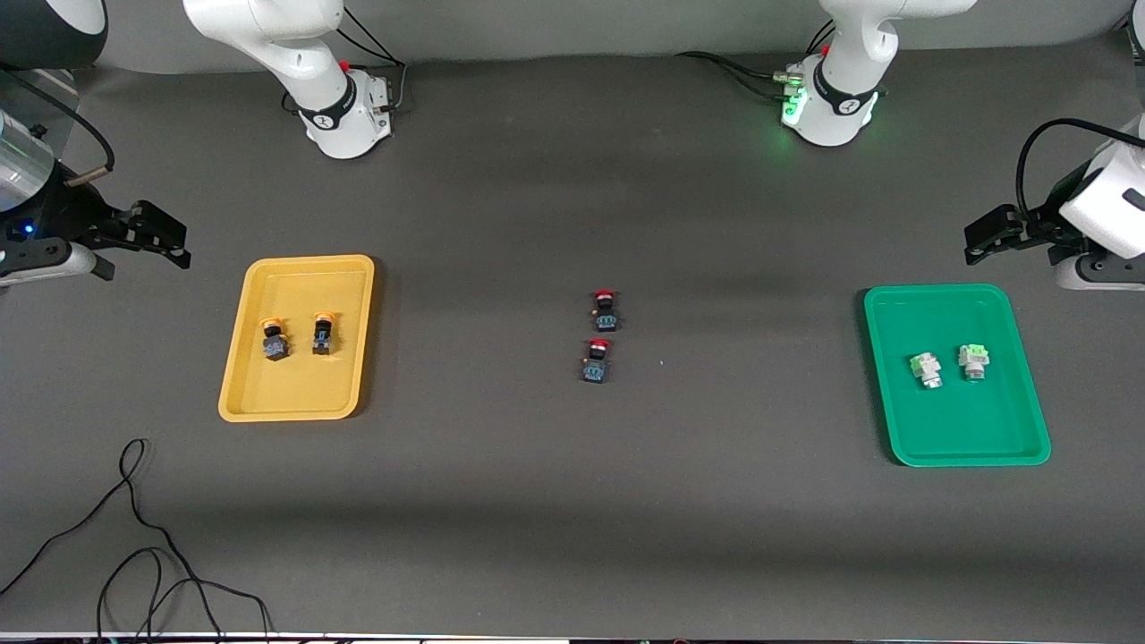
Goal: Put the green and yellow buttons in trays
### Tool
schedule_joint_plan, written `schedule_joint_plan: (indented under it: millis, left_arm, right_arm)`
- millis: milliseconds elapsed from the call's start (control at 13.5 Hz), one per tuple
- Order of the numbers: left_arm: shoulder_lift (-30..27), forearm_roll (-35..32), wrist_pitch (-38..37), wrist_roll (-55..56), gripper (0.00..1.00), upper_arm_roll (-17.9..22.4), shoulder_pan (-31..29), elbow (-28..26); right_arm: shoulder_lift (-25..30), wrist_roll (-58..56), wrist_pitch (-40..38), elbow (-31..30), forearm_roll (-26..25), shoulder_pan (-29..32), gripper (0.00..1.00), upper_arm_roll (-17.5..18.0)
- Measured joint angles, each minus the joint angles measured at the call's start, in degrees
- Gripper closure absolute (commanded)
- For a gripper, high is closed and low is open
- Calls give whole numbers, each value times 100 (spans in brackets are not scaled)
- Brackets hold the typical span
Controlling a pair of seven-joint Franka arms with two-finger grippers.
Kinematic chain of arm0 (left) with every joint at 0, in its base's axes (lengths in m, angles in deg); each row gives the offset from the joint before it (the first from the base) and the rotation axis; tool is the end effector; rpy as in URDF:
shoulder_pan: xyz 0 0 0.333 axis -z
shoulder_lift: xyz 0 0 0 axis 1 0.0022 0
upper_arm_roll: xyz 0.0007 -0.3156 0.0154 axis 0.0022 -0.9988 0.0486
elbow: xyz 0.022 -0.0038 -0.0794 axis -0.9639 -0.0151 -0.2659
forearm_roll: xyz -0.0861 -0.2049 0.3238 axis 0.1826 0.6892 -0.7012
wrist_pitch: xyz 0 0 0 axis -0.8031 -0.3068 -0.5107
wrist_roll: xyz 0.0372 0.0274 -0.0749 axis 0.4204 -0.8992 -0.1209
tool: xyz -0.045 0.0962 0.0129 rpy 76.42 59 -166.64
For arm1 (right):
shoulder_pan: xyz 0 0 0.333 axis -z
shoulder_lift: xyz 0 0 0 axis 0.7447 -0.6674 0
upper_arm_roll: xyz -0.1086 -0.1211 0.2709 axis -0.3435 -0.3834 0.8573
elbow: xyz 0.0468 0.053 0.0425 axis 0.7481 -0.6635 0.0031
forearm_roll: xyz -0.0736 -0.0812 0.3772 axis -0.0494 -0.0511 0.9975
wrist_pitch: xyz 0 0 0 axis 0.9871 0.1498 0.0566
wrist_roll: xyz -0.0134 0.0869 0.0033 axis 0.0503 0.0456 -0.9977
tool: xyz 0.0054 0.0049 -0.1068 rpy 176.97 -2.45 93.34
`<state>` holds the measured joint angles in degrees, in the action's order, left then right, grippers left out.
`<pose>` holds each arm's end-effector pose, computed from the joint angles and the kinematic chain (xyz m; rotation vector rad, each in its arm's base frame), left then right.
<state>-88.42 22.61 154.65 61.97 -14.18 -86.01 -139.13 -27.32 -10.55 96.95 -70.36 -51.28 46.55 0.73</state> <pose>0.5481 -0.0225 0.5948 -3.1183 0.0531 0.0597 0.5436 0.0239 0.6096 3.1131 0.2145 0.0818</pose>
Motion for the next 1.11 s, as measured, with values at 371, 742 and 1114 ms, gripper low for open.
schedule_joint_plan:
  millis: [371,742,1114]
  left_arm:
    - [0,1,-3,2,0,0,1,0]
    - [0,1,-4,4,0,0,2,0]
    - [0,1,-6,5,0,0,5,0]
  right_arm:
    - [-103,30,-187,94,0,-1,2,30]
    - [-104,112,-225,95,0,-13,1,35]
    - [-107,128,-233,94,0,-14,1,35]
